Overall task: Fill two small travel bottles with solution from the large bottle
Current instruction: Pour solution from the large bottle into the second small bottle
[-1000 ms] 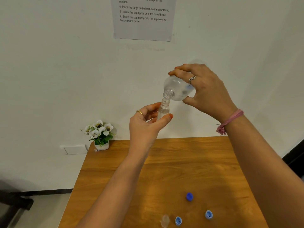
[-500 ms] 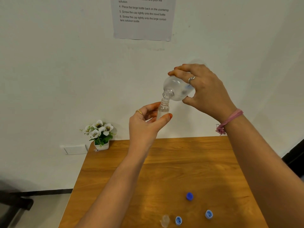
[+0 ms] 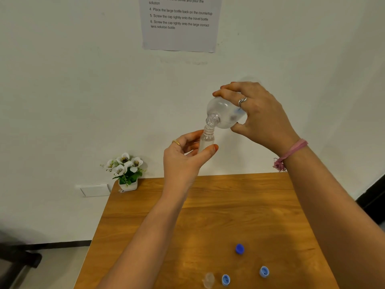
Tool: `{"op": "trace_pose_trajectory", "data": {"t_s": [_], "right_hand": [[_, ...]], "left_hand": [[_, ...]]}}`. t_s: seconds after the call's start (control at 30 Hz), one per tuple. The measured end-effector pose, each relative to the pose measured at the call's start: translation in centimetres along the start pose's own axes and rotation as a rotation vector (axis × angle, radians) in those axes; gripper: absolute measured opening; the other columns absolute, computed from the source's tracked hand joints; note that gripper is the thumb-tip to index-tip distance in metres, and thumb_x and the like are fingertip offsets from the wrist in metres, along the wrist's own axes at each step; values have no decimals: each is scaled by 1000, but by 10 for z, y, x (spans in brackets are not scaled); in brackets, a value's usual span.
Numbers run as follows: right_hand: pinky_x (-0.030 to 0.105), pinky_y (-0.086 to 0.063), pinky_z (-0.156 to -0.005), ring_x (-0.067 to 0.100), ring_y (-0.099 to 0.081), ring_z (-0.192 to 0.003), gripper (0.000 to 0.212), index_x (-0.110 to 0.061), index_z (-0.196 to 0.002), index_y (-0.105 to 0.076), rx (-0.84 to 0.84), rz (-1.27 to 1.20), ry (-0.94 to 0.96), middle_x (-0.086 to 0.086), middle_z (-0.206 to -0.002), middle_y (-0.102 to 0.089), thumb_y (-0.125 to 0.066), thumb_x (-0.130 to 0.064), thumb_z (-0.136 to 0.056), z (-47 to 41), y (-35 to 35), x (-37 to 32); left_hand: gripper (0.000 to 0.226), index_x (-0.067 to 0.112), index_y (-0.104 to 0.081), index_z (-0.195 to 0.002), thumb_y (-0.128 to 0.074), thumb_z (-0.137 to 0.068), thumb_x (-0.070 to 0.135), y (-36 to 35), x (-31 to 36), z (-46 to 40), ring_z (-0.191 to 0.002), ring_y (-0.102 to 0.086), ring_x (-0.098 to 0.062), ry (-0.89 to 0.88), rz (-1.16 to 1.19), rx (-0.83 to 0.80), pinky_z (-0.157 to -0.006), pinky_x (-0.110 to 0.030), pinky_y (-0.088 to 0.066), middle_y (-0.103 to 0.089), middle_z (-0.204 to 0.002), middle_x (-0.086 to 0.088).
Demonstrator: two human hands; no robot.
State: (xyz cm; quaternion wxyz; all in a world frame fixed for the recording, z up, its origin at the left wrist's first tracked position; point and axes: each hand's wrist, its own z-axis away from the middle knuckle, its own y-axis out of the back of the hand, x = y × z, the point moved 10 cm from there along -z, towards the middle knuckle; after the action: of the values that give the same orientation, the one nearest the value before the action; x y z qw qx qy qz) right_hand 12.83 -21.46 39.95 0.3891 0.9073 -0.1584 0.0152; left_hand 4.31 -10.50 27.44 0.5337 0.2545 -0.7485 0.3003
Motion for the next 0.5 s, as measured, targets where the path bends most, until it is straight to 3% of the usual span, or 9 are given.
{"op": "trace_pose_trajectory", "data": {"t_s": [0.5], "right_hand": [[37,-45,-89,29,-54,-112,60,-16,-127,-56,5,8,4,7,-123,-60,-77,-11,-71,1,1,1]], "left_hand": [[39,25,-71,-104,-86,-68,17,-2,1,1,-87,-67,-3,-10,7,-1,-70,-14,-53,-74,-98,9]]}}
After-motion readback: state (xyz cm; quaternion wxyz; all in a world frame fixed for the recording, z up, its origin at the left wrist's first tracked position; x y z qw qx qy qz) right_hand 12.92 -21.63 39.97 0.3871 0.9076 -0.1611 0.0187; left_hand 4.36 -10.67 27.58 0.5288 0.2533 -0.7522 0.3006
